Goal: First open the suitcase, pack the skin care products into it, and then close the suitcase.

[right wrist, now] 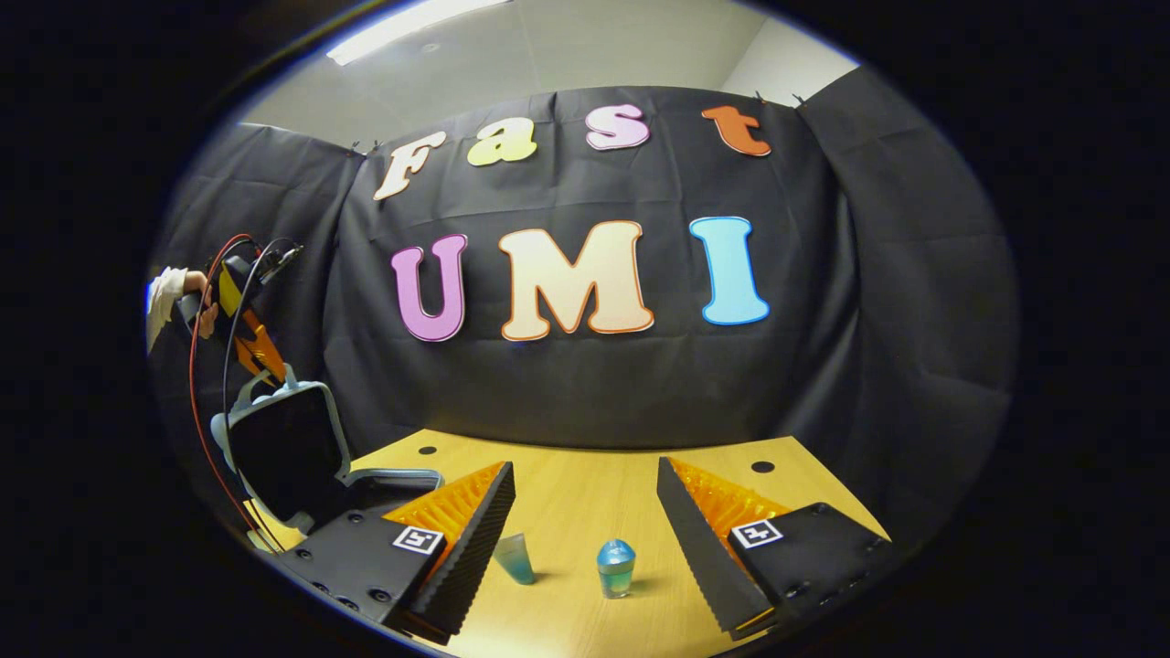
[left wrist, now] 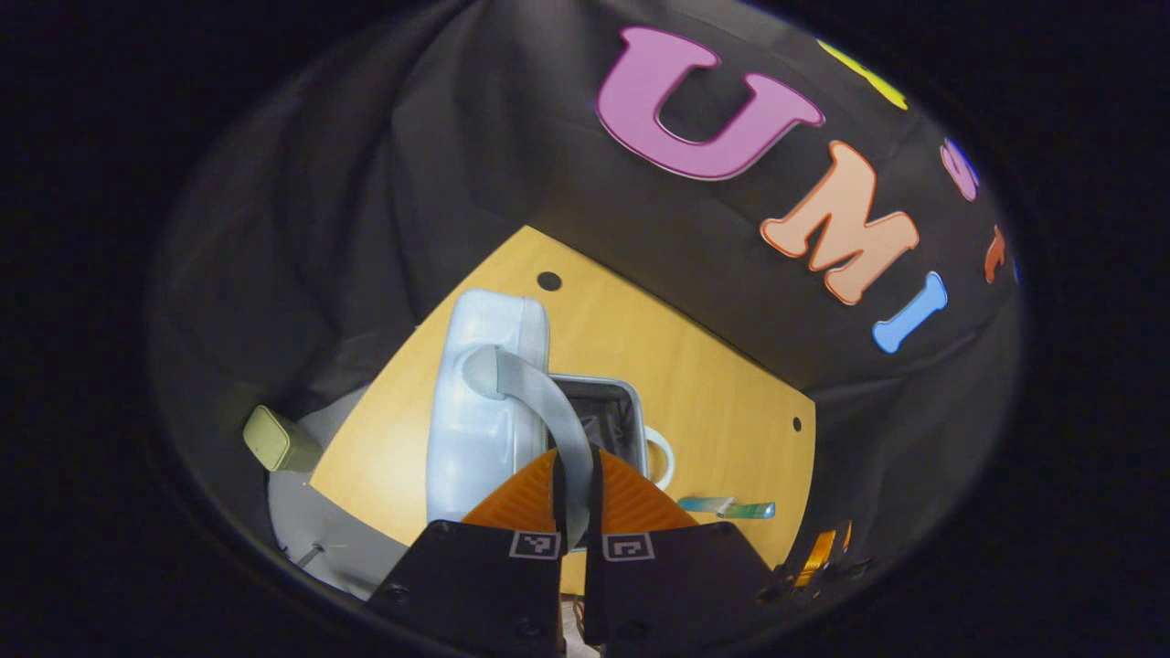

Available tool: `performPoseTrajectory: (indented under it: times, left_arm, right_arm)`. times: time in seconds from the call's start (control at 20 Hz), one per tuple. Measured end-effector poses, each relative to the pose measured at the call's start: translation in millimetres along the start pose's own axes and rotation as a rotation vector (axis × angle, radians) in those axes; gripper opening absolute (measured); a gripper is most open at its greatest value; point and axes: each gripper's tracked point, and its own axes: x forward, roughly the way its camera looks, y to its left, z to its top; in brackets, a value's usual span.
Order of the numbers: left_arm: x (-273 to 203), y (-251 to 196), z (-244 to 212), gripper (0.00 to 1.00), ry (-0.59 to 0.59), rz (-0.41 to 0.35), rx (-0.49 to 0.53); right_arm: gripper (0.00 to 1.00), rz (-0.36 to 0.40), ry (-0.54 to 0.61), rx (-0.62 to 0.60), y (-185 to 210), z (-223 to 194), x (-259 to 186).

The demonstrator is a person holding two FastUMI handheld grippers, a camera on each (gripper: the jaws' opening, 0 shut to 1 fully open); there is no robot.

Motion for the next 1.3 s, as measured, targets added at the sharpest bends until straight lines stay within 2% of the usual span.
performPoseTrajectory:
  times: [0.25, 0.45, 0.5, 0.55, 0.85, 1.0, 1.2, 1.25, 1.3]
  left_arm:
    - [-16.7, 89.0, 7.6, 0.02, -0.062, 0.072, -0.071]
    - [-10.5, 150.4, 4.6, 0.02, -0.089, 0.076, -0.153]
    - [-6.6, 168.6, 1.6, 0.05, -0.097, 0.085, -0.175]
    - [-3.8, 185.5, -1.7, 0.02, -0.098, 0.095, -0.195]
    - [33.1, 279.5, -46.6, 0.02, -0.010, 0.181, -0.295]
    - [58.7, 307.0, -67.5, 0.02, 0.056, 0.178, -0.319]
    - [73.6, 326.0, -82.4, 0.06, 0.081, 0.176, -0.324]
    - [74.2, 331.3, -82.4, 0.00, 0.082, 0.188, -0.327]
    - [74.2, 333.9, -81.7, 0.17, 0.086, 0.199, -0.329]
  right_arm:
    - [0.96, 0.041, 0.009, -0.010, 24.9, -3.3, 9.5]
    - [0.98, 0.057, 0.001, -0.010, 39.4, 0.2, 16.0]
    - [0.96, 0.055, 0.000, -0.014, 42.5, 1.3, 16.2]
    - [0.98, 0.052, 0.001, -0.019, 44.6, 0.8, 16.6]
    - [0.98, 0.026, 0.018, -0.030, 54.2, -3.1, 15.8]
    - [0.98, 0.014, 0.014, -0.049, 57.7, 0.8, 14.3]
    - [0.98, -0.007, 0.013, -0.060, 58.4, 3.4, 11.1]
    - [0.98, -0.013, 0.011, -0.057, 58.0, 4.7, 10.6]
    - [0.98, -0.017, 0.011, -0.054, 57.3, 4.8, 9.8]
